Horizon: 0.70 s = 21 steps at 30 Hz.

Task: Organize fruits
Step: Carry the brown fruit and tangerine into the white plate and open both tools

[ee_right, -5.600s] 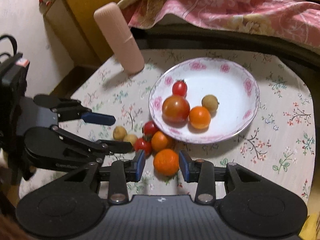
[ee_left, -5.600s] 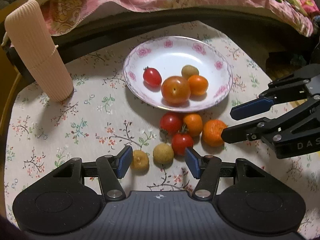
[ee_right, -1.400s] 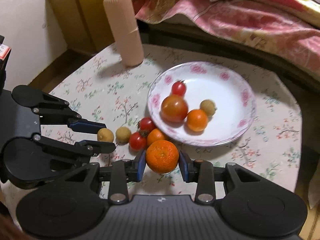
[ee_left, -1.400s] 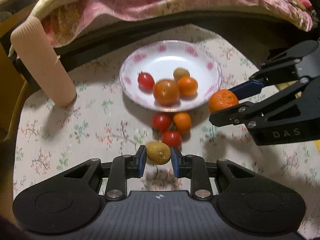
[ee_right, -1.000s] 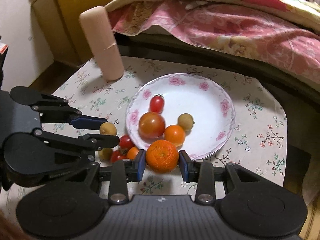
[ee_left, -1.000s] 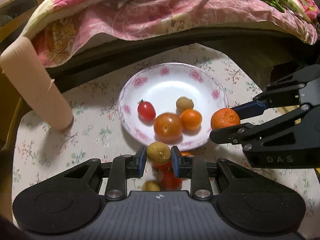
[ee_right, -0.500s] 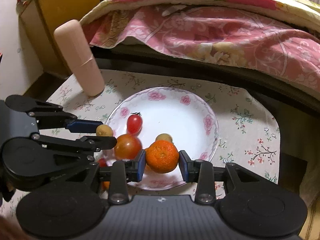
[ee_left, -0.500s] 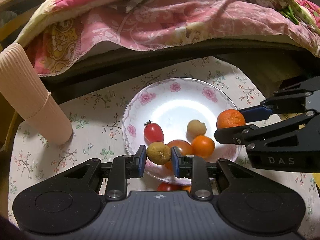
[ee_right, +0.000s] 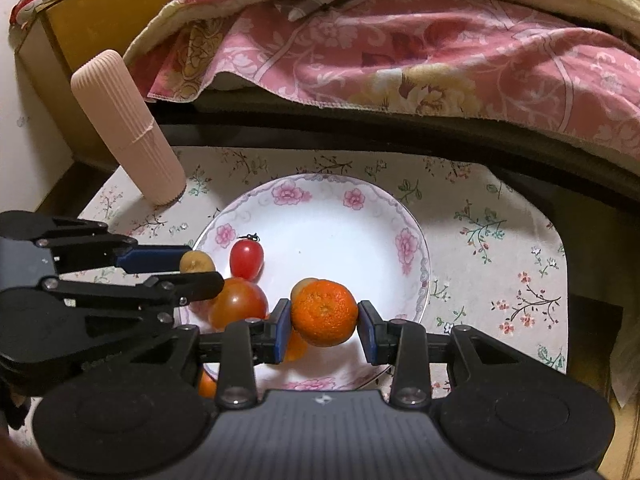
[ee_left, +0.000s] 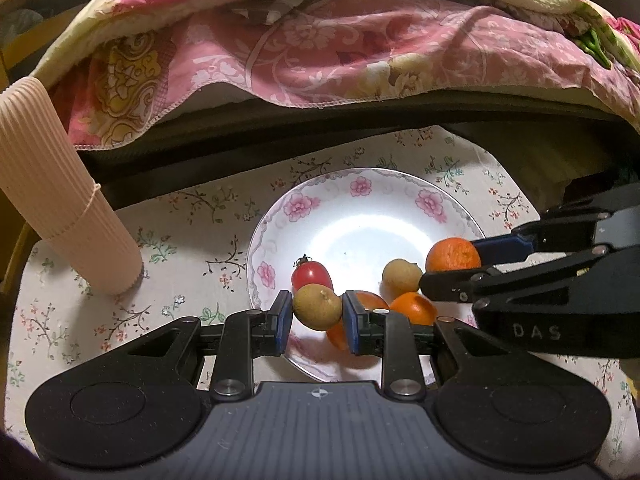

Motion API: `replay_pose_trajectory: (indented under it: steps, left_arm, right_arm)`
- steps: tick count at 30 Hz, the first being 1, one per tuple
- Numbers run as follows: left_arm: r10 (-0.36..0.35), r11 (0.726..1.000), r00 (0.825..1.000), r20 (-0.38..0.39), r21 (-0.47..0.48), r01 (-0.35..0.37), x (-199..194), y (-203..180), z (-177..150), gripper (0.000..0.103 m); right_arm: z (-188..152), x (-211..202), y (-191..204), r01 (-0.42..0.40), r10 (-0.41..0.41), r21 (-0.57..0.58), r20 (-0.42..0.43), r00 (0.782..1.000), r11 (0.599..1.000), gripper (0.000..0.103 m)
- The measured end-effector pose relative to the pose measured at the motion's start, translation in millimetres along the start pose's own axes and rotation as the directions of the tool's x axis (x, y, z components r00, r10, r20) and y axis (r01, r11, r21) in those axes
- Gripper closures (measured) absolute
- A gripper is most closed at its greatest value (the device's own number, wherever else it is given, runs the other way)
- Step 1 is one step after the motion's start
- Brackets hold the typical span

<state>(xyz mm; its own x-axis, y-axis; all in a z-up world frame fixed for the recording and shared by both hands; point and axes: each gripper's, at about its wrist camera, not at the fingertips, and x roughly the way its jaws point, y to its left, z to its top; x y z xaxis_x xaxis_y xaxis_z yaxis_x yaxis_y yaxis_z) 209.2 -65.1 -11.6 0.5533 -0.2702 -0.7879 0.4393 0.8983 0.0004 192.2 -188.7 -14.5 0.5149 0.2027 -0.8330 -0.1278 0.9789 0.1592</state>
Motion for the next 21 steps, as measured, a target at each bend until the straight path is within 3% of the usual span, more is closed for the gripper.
replay_pose_trajectory:
  steps: [15, 21]
  left_arm:
    - [-0.032, 0.997, 0.999, 0.01, -0.075, 0.033, 9.0, 8.2, 6.0, 0.069]
    - [-0.027, 0.995, 1.0, 0.009, -0.099, 0.028, 10.3, 10.4, 7.1, 0.061]
  right_arm:
    - [0.6, 9.1, -2.5, -0.002, 0.002, 0.013, -0.005, 1.0, 1.0, 0.067]
    - [0.8, 8.5, -2.5, -0.008, 0.008, 0.014, 0.002, 1.0, 1.0, 0.067]
